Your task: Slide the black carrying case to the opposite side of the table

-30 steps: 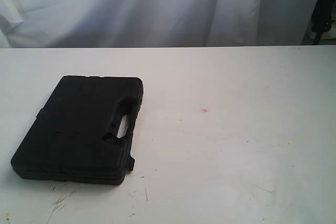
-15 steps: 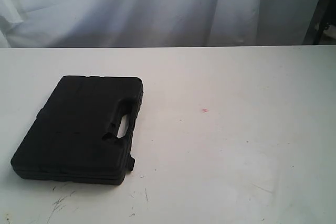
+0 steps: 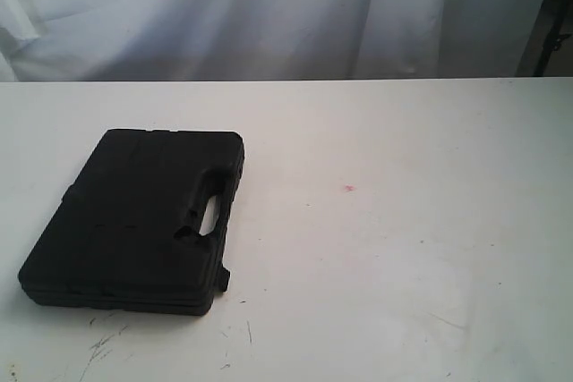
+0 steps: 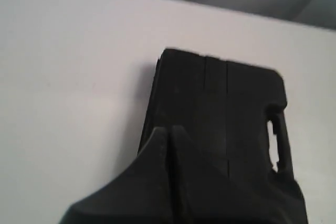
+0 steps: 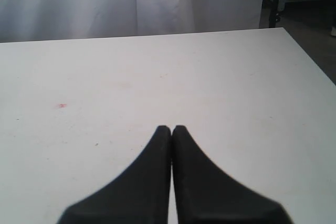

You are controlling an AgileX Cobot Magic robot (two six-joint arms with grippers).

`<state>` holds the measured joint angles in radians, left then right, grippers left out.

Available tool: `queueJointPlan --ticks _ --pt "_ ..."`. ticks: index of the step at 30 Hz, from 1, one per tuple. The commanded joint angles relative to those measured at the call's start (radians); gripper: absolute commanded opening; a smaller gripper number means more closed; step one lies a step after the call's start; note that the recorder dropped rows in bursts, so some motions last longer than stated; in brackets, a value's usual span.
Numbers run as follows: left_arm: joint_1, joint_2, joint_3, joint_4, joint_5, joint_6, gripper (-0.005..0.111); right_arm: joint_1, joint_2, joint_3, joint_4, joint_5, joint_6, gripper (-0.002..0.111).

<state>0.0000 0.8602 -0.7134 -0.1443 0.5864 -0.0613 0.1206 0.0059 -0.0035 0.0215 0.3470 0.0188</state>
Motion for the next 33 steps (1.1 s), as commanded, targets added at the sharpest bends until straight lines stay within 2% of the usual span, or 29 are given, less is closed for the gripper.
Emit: queueJointPlan --ticks 1,5,12,19,22,29,33 --pt "0.0 0.157 -0.037 -0.01 0.048 0.038 0.0 -0.005 -0.006 0.004 0.004 -0.002 -0.006 0.0" --pt "0.0 0.224 -0.039 -0.019 -0.011 0.039 0.0 -0.005 -0.006 0.004 0.004 -0.002 -0.006 0.0" --pt "0.0 0.296 -0.08 -0.043 0.012 0.054 0.0 -0.005 -0.006 0.004 0.004 -0.002 -0.006 0.0" --pt "0.0 0.355 -0.179 -0.226 0.014 0.325 0.0 -0.005 -0.006 0.004 0.004 -0.002 -0.006 0.0" --pt "0.0 0.396 -0.227 -0.302 0.039 0.392 0.0 -0.005 -0.006 0.004 0.004 -0.002 -0.006 0.0" --pt "-0.004 0.531 -0.388 -0.324 0.171 0.31 0.0 -0.005 -0.006 0.004 0.004 -0.002 -0.006 0.0" --pt "-0.06 0.59 -0.455 -0.28 0.184 0.267 0.0 -0.005 -0.006 0.004 0.004 -0.002 -0.006 0.0"
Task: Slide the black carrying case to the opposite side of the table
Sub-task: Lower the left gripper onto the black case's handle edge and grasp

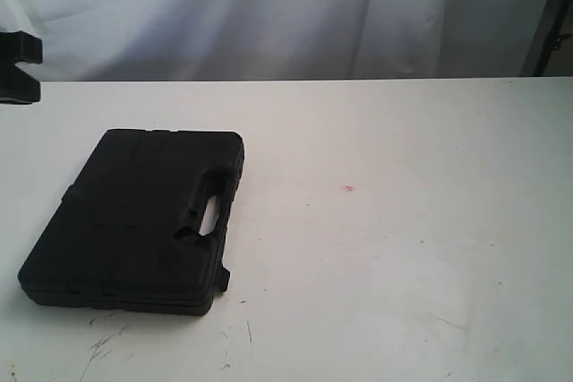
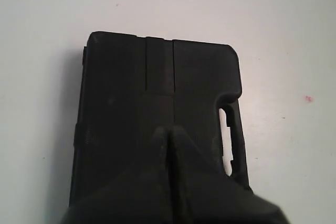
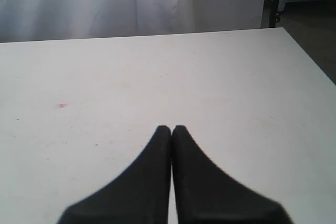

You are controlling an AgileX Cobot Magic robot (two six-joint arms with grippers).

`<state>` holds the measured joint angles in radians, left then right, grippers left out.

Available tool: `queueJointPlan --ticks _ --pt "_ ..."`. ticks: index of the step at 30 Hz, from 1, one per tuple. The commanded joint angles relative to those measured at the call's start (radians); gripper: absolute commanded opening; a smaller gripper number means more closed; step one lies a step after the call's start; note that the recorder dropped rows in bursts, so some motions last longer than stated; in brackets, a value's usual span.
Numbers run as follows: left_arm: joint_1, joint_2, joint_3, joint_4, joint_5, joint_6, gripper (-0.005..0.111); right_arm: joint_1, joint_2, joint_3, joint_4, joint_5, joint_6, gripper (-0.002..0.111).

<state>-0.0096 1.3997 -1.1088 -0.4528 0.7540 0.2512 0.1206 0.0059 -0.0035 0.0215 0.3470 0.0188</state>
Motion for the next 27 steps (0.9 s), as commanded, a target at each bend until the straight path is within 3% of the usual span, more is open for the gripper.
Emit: queueJointPlan --ticks 1,8,13,20,27 --pt "-0.072 0.066 -0.075 0.048 0.017 -0.067 0.0 -0.005 -0.006 0.004 0.004 -0.002 -0.006 0.0" --pt "-0.23 0.187 -0.174 0.231 0.043 -0.259 0.0 -0.005 -0.006 0.004 0.004 -0.002 -0.006 0.0" --pt "-0.321 0.286 -0.23 0.256 0.053 -0.338 0.0 -0.005 -0.006 0.004 0.004 -0.002 -0.006 0.0" --pt "-0.406 0.435 -0.328 0.363 0.101 -0.504 0.0 -0.005 -0.006 0.004 0.004 -0.002 -0.006 0.0" --pt "-0.469 0.558 -0.425 0.409 0.163 -0.555 0.007 -0.005 -0.006 0.004 0.004 -0.002 -0.006 0.0"
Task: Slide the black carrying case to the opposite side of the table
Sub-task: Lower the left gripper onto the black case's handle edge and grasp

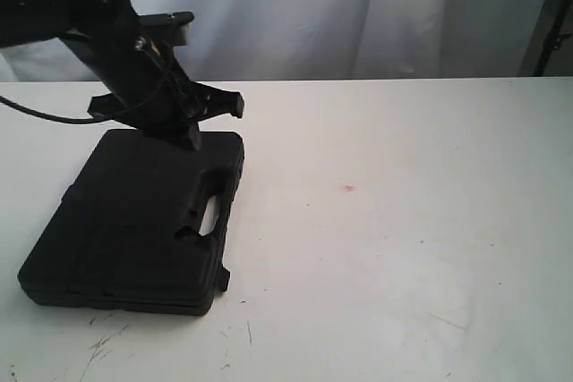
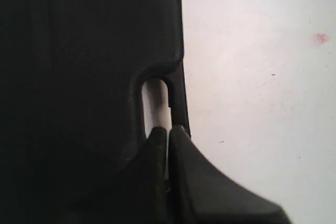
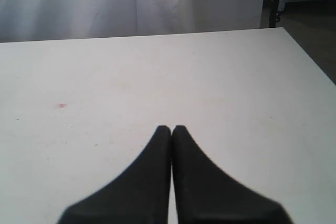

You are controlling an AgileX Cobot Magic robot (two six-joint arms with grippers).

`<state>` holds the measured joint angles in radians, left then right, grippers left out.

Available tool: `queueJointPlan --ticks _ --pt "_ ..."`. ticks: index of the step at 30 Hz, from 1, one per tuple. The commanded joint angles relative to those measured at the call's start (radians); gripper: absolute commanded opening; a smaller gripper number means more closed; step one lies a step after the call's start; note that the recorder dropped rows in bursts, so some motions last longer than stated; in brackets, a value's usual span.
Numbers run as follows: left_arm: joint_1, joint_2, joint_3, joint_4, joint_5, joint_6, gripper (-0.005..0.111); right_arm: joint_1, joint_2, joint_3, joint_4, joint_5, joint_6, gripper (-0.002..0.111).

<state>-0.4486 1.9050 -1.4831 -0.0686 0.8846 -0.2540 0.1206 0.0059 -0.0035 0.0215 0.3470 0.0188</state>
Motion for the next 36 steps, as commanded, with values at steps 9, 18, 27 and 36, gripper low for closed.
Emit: queueJointPlan --ticks 9,18,27,36 --pt "-0.041 0.171 -0.115 -0.027 0.074 -0.059 0.039 -0.005 -0.006 0.004 0.004 -0.002 -0.006 0.0" --pt "-0.041 0.223 -0.115 -0.041 0.084 -0.059 0.042 -0.005 -0.006 0.004 0.004 -0.002 -0.006 0.0" --pt "-0.051 0.228 -0.115 -0.084 0.061 -0.059 0.042 -0.005 -0.006 0.004 0.004 -0.002 -0.006 0.0" --pt "-0.075 0.228 -0.115 0.004 0.049 -0.161 0.042 -0.005 -0.006 0.004 0.004 -0.002 -0.006 0.0"
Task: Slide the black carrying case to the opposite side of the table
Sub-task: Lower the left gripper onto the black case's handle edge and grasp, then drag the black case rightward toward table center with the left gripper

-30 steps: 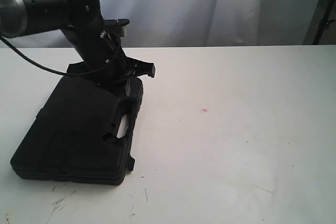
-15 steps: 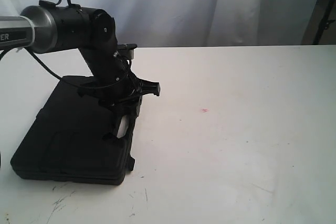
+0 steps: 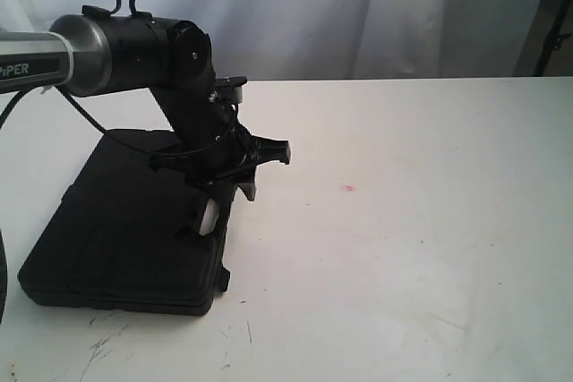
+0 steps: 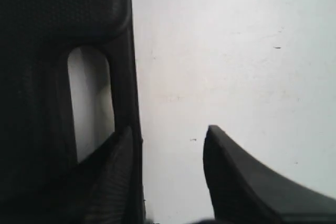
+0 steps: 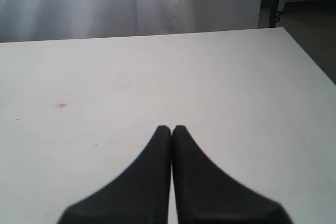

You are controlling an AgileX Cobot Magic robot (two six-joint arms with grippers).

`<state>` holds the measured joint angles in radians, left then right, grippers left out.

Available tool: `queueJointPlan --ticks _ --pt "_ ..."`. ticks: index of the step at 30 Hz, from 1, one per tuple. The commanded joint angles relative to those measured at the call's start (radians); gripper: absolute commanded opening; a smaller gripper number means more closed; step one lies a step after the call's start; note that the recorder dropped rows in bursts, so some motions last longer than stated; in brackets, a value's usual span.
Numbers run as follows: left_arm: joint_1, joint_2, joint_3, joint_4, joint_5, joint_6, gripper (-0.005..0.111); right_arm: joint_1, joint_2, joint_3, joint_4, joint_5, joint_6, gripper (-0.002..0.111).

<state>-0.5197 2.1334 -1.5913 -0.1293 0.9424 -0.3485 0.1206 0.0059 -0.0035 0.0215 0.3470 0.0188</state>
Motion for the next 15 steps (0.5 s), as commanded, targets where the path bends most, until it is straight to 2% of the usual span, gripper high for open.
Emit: queueJointPlan --ticks 1,15 --pt "-0.004 0.001 -0.007 0.069 -0.009 -0.068 0.042 -0.005 -0.006 0.004 0.004 -0.002 -0.006 0.0" --pt "-0.004 0.055 -0.007 0.061 -0.02 -0.068 0.042 -0.005 -0.006 0.004 0.004 -0.002 -0.006 0.0"
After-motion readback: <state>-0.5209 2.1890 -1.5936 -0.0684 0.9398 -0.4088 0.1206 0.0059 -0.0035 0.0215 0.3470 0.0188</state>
